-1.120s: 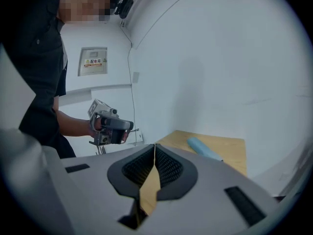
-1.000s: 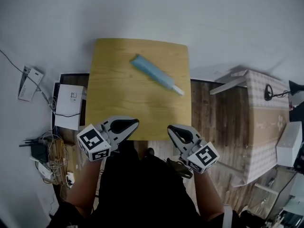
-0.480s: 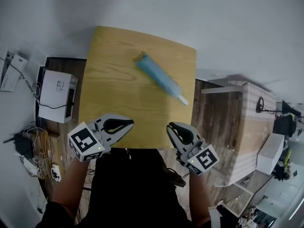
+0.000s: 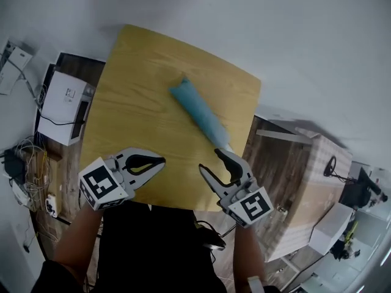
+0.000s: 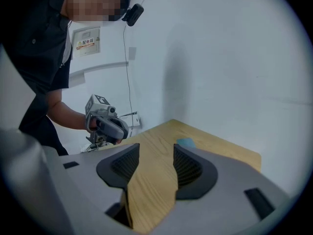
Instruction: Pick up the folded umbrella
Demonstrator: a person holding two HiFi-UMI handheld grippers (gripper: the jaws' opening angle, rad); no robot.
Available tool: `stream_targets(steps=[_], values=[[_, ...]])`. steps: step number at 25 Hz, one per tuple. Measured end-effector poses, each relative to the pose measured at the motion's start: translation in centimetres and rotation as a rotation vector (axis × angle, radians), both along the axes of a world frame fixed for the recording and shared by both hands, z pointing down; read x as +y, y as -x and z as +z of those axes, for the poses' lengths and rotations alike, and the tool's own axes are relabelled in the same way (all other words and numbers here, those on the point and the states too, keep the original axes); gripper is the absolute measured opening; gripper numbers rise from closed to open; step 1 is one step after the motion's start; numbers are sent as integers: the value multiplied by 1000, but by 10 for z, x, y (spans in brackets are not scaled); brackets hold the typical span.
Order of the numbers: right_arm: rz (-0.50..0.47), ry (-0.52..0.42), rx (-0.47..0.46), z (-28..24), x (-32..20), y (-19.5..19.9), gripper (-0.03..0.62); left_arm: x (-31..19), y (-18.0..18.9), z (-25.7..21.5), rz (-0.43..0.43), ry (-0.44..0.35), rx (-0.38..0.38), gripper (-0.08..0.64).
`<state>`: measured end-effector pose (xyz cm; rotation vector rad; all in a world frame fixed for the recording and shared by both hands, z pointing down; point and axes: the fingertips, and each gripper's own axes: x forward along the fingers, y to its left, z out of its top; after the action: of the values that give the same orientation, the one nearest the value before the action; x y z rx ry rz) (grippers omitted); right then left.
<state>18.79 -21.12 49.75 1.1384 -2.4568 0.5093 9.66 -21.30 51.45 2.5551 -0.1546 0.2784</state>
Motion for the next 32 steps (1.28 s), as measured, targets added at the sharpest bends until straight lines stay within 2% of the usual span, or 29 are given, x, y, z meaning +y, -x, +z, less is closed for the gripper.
stream_targets(steps=[6,9,15,21,25,32], values=[[-55,32,34,30,-36,-16,264,-7,-26,24,-26,17,8,11],[-76,41,33,38,-53,-14,291,-9,-34,34,-19,2,-18,11],[-102,48,141,66,-84,-18,327,-18,-46,50,2,-33,-60,12],[-144,180,237,112,-89,-27,367,-28,-52,67,5,-62,-103,12],[-158,285,309,142,-87,-32,368,-30,-54,70,18,-82,-115,11],[-159,381,398,176,-90,-39,367,-31,-55,80,13,-81,-121,11]])
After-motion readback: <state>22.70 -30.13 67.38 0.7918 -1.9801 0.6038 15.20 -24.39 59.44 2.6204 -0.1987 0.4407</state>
